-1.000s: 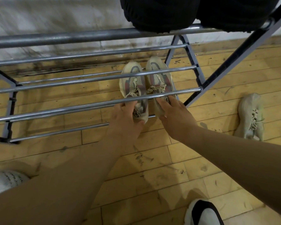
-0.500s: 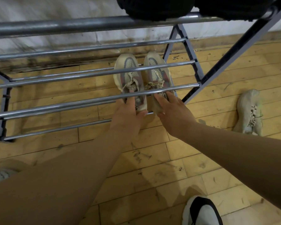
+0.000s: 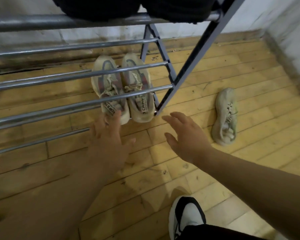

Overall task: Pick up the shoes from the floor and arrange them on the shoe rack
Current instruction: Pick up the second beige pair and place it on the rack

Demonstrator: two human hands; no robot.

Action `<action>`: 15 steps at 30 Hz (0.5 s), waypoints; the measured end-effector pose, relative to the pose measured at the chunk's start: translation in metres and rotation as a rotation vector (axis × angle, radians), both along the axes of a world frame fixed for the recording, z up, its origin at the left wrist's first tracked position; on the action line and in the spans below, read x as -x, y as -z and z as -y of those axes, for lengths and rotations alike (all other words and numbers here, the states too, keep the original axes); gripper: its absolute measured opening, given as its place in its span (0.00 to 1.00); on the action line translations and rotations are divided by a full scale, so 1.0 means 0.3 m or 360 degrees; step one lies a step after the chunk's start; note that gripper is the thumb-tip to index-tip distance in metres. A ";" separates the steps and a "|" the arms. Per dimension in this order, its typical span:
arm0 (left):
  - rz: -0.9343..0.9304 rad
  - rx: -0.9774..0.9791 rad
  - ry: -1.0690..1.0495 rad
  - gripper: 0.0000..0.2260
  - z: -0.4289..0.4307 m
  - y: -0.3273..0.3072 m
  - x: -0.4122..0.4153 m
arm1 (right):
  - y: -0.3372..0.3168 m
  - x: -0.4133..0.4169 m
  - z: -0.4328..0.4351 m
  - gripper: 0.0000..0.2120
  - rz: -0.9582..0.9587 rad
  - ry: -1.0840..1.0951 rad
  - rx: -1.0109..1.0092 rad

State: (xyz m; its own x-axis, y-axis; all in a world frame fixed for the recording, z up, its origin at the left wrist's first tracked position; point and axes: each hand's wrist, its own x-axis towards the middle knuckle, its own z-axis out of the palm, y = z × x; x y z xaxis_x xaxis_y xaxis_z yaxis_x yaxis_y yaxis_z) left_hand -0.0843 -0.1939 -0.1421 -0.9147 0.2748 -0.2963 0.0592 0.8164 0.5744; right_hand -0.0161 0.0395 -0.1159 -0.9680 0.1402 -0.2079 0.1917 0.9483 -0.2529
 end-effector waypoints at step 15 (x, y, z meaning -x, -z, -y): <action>0.0429 -0.0037 0.0345 0.36 -0.212 -0.050 -0.227 | 0.089 -0.139 -0.454 0.39 0.0433 0.1434 0.0236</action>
